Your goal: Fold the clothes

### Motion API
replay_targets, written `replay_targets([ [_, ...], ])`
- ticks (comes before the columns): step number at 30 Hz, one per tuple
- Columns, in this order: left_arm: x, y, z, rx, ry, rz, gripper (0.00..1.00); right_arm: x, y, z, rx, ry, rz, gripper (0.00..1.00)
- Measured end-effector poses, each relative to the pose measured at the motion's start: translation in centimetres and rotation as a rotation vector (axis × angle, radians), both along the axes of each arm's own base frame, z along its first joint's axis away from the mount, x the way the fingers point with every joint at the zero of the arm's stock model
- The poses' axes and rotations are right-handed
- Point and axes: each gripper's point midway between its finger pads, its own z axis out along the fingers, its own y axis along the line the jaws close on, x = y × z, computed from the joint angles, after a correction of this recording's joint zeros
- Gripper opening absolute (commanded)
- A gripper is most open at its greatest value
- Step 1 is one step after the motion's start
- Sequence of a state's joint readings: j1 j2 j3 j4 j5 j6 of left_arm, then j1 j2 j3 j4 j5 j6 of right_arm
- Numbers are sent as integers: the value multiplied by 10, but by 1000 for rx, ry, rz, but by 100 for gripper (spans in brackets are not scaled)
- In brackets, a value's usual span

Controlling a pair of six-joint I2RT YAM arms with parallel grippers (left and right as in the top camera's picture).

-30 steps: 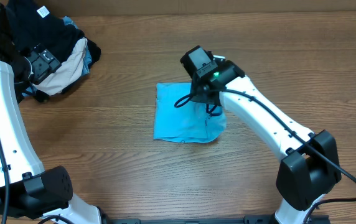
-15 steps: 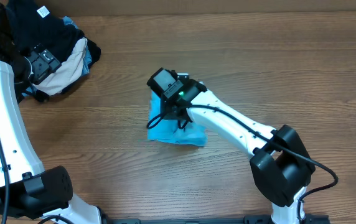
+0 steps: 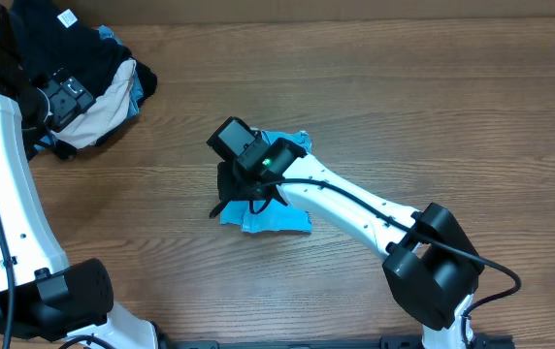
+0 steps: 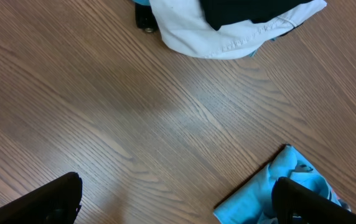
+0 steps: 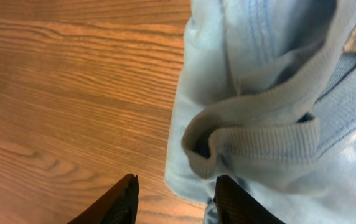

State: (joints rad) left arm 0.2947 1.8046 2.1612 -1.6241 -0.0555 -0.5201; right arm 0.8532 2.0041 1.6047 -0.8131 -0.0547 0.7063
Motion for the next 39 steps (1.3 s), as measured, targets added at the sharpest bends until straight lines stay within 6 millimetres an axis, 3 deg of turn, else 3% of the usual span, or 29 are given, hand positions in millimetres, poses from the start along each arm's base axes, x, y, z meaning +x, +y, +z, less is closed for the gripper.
replay_targets([
  [1,0,0,0,0,0,0,100,-1,-4,4,-20,9,-3,49],
  [2,0,0,0,0,0,0,100,2,-13,11,-48,14,-19,61],
  [3,0,0,0,0,0,0,100,13,-26,28,-68,-1,-53,66],
  [6,0,0,0,0,0,0,100,46,-67,79,-54,-55,-168,66],
  [8,0,0,0,0,0,0,100,53,-88,93,-45,-57,-214,66],
  [9,0,0,0,0,0,0,100,54,-88,93,-37,-51,-216,66],
  [13,0,0,0,-2,2,-1,100,33,-38,44,29,23,-100,66],
  [16,-1,0,0,-2,2,0,100,-12,-9,-15,-41,152,7,70],
  [17,-1,0,0,-2,2,0,100,-21,-3,-22,-55,166,28,70],
  [19,0,-1,0,-3,2,-1,100,-31,0,-27,-93,157,42,69],
  [22,0,-1,0,-3,1,-1,100,-32,-5,-29,-139,129,37,40],
  [26,0,-1,0,-3,2,-1,100,-28,-10,-30,-166,107,34,21],
  [28,-1,-1,0,-3,3,-1,100,-27,-10,-30,-169,101,33,4],
  [33,-2,-1,-1,-5,7,-1,100,-32,-5,-29,-150,118,45,4],
  [39,-2,-1,-1,-5,8,-1,100,-70,22,-25,-45,249,138,5],
])
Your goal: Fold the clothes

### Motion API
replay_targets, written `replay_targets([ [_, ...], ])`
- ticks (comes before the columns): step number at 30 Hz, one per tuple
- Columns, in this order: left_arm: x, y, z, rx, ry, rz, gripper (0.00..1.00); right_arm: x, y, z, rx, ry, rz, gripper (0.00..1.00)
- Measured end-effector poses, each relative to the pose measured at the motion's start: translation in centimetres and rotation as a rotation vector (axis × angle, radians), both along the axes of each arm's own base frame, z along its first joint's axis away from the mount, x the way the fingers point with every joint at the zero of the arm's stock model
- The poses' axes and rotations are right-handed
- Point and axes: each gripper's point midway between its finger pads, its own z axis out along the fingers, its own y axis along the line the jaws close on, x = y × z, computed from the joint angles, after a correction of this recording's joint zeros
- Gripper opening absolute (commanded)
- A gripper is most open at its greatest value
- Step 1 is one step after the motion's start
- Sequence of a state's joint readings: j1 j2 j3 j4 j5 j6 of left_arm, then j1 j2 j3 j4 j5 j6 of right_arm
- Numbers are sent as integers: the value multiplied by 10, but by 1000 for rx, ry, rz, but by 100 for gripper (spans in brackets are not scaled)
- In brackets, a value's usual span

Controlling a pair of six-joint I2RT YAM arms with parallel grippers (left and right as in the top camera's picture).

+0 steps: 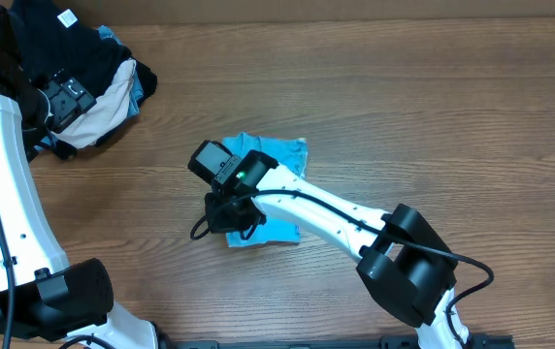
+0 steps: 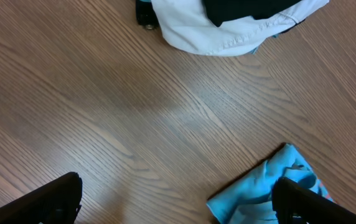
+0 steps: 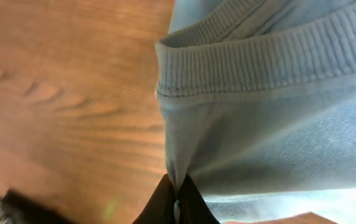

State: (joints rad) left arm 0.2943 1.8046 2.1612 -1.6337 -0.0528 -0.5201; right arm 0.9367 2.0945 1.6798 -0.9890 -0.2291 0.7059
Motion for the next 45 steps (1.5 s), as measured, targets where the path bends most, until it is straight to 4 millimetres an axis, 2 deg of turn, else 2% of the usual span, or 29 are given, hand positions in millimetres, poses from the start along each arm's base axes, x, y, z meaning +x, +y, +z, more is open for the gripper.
replay_targets([
  [1,0,0,0,0,0,0,100,-5,2,1,13,23,7,14],
  [8,0,0,0,0,1,0,100,-12,4,2,27,54,26,17],
  [9,0,0,0,0,1,0,100,-12,0,2,12,62,24,25],
  [11,0,0,0,0,1,0,100,-5,-16,11,-42,61,5,85],
  [14,0,0,0,0,0,0,100,30,-32,47,-35,-7,-20,99],
  [15,0,0,0,0,0,0,100,50,-42,69,-11,-46,-59,100],
  [17,0,0,0,0,0,0,100,79,-57,92,31,-103,-114,100],
  [18,0,0,0,0,0,0,100,85,-61,94,40,-116,-120,100],
  [19,0,0,0,0,0,0,100,110,-77,100,58,-149,-174,100],
  [20,0,0,0,0,1,0,100,126,-85,102,74,-174,-204,100],
  [23,0,0,0,0,0,0,100,164,-105,108,117,-238,-268,97],
  [24,0,0,0,0,0,0,100,167,-105,109,129,-243,-268,96],
  [27,0,0,0,0,0,0,100,169,-88,102,177,-238,-225,92],
  [28,0,0,0,0,0,0,100,164,-74,87,175,-213,-193,90],
  [31,0,0,0,0,1,0,100,150,-50,55,153,-161,-137,90],
  [35,0,0,0,0,1,0,100,136,-27,19,127,-112,-86,89],
  [38,0,0,0,0,1,0,100,136,-23,4,121,-102,-85,89],
  [40,0,0,0,0,1,0,100,139,-20,3,130,-109,-91,88],
  [41,0,0,0,0,1,0,100,140,-19,3,133,-114,-91,83],
  [43,0,0,0,0,1,0,100,144,-17,4,146,-126,-97,57],
  [45,0,0,0,0,1,0,100,146,-15,5,155,-128,-110,50],
])
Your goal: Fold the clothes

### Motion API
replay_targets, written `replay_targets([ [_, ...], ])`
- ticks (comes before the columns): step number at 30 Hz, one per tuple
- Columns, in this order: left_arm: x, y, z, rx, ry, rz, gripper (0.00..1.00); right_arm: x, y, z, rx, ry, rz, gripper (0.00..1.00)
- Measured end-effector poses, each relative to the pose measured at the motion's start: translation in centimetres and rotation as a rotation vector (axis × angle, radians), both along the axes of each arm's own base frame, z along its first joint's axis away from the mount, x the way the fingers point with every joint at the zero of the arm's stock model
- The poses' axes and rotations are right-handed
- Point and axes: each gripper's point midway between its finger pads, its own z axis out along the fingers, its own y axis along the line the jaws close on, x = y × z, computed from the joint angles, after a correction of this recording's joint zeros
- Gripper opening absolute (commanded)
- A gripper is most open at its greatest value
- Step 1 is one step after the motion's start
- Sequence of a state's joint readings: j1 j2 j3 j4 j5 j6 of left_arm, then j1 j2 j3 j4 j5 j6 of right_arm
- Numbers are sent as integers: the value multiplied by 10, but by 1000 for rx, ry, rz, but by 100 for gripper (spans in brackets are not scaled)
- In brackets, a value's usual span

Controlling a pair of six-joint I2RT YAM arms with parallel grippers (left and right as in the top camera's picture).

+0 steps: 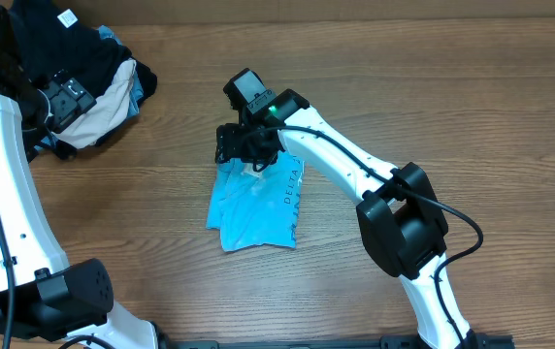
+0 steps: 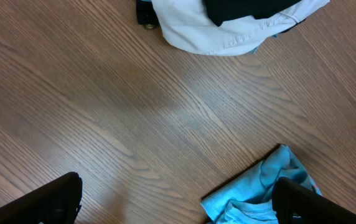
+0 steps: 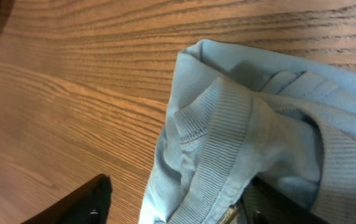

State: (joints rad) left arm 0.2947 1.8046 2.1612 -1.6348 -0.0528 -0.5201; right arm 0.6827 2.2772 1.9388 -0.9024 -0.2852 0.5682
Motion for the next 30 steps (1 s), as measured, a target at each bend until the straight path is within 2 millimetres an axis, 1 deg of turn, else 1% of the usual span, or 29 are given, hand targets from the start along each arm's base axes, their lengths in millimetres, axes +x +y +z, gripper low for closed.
replay_targets([
  [1,0,0,0,0,0,0,100,2,2,1,8,-7,-3,40],
  [2,0,0,0,0,0,0,100,2,3,1,10,-10,-3,34],
  [3,0,0,0,1,-1,0,100,1,6,2,14,-15,3,31],
  [5,0,0,0,1,-1,0,100,-5,14,3,19,-20,19,28],
  [8,0,0,0,1,-1,0,100,-12,24,4,27,-28,41,28],
  [9,0,0,0,0,0,0,100,-13,26,4,29,-29,46,27],
  [11,0,0,0,0,0,0,100,-16,28,4,34,-21,53,23],
  [12,0,0,0,0,0,0,100,-20,30,5,48,-4,63,23],
  [15,0,0,0,0,0,0,100,-33,33,6,75,54,88,30],
  [17,0,0,0,0,0,0,100,-40,36,7,81,76,102,30],
  [19,0,0,0,1,-1,0,100,-52,44,7,85,85,129,29],
  [20,0,0,0,1,-1,0,100,-56,44,6,77,92,134,33],
  [21,0,0,0,1,-1,0,100,-61,42,5,55,108,135,43],
  [22,0,0,0,1,-1,0,100,-64,32,5,16,133,123,53],
  [23,0,0,0,1,-1,0,100,-58,18,8,-16,147,96,57],
  [24,0,0,0,0,0,0,100,-44,5,15,-29,128,74,57],
  [25,0,0,0,1,-1,0,100,-34,-6,20,-39,118,60,57],
  [27,1,0,0,1,-3,0,100,-28,-22,21,-63,122,47,57],
  [28,1,0,0,2,-4,0,100,-29,-24,20,-73,123,52,57],
  [30,1,0,0,2,-4,0,100,-40,-13,11,-75,115,90,58],
])
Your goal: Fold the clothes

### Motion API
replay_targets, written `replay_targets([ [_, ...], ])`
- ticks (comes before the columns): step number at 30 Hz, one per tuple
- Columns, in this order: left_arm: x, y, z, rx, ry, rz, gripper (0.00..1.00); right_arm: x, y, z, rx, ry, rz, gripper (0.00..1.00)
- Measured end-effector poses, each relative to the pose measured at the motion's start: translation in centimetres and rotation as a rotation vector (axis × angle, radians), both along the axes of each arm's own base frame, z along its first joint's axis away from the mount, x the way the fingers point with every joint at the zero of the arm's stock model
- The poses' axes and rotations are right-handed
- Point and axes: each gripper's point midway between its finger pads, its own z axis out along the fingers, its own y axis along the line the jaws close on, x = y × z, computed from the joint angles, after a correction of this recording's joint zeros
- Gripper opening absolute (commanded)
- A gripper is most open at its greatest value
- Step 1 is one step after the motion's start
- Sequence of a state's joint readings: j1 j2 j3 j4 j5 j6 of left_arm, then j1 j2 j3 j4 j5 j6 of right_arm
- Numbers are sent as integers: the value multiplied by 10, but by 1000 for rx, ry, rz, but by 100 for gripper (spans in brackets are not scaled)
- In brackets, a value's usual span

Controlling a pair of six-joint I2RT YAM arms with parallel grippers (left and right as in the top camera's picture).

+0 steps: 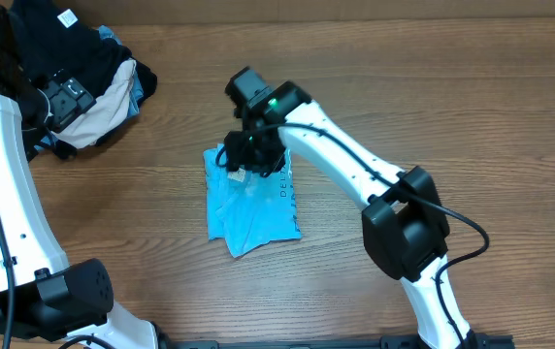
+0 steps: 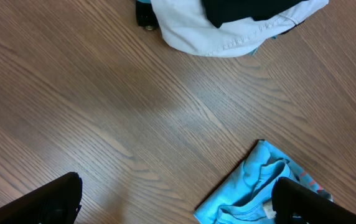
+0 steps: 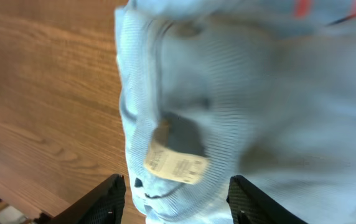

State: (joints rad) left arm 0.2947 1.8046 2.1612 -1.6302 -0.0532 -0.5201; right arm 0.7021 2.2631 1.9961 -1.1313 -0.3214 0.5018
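Note:
A light blue shirt (image 1: pixel 251 202) lies folded into a narrow oblong at the table's middle, with red lettering along its right side. My right gripper (image 1: pixel 245 158) hovers over its far end and stands open. In the right wrist view the shirt's collar and tan label (image 3: pixel 175 163) lie between the spread fingers (image 3: pixel 106 200). My left gripper (image 2: pixel 172 202) is open and holds nothing, high above bare wood at the left. The shirt's corner (image 2: pixel 252 190) shows by its right finger.
A pile of dark and white clothes (image 1: pixel 98 73) lies at the far left corner, beside the left arm (image 1: pixel 6 194); its white garment (image 2: pixel 218 34) shows at the top of the left wrist view. The table (image 1: pixel 472 116) is brown wood.
My right gripper has shifted a little nearer, from the shirt's far edge to over its collar. The shirt's far end has moved slightly left and lies flatter. The left arm has not moved.
My right gripper was first open at a crumpled blue shirt. Then it was shut on the fabric at the shirt's left front. After that it was at the far end, with the shirt stretched out long. Now it is open over the collar.

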Motion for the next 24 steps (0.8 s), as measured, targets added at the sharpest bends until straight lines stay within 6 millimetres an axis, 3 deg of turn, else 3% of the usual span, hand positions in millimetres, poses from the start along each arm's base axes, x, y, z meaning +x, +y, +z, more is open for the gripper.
replay_targets([
  [3,0,0,0,0,0,0,100,-29,27,-13,3,-12,80,64],
  [6,0,0,0,0,0,0,100,-52,45,-14,3,-9,127,70],
  [15,-1,0,0,-1,4,-1,100,-66,51,-40,3,29,145,65],
  [21,-1,0,0,-1,5,-1,100,-97,71,-23,160,196,192,61],
  [24,-1,0,0,-1,5,-1,100,-108,71,-16,190,269,202,61],
])
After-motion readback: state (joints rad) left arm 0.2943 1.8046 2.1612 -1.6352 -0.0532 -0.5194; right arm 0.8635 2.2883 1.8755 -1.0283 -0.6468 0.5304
